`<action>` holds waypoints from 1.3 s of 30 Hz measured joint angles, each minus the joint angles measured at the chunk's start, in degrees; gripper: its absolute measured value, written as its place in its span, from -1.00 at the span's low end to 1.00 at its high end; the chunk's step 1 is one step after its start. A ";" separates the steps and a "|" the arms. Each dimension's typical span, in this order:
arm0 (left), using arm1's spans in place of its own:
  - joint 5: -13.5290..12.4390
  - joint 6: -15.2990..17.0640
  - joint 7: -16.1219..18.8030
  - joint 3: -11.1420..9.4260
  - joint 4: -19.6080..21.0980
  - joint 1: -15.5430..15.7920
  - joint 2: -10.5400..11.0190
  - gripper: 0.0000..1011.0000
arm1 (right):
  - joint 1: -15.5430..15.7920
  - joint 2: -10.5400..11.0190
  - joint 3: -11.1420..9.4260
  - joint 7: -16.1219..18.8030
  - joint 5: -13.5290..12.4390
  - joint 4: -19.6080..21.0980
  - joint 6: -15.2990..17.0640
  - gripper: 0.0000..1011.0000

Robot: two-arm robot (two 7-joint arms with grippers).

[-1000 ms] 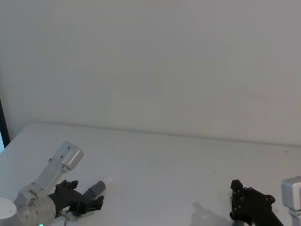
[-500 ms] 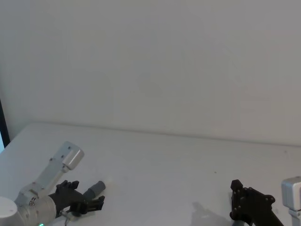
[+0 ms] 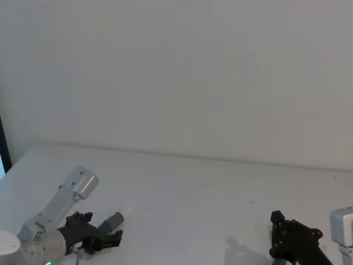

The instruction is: Use both hands to pick up one end of the pipe from the table, align the ends, and insert them.

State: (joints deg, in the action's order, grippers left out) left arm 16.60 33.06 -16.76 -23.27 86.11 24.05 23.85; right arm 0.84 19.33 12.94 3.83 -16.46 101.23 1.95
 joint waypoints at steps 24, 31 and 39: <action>-0.06 0.09 -0.10 0.00 -0.10 0.07 -0.06 0.98 | 0.00 0.00 0.00 0.00 0.00 0.00 0.00 -1.00; -0.06 0.09 -0.10 0.00 -0.10 0.08 -0.06 0.98 | 0.00 0.00 0.00 0.00 0.00 0.00 0.00 -1.00; -0.05 0.08 -0.09 -0.01 -0.09 0.07 -0.05 0.98 | 0.00 0.00 0.00 0.00 0.00 0.00 0.00 -1.00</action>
State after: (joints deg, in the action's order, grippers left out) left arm 16.55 33.14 -16.85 -23.27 86.02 24.12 23.80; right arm 0.84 19.33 12.94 3.83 -16.47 101.23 1.95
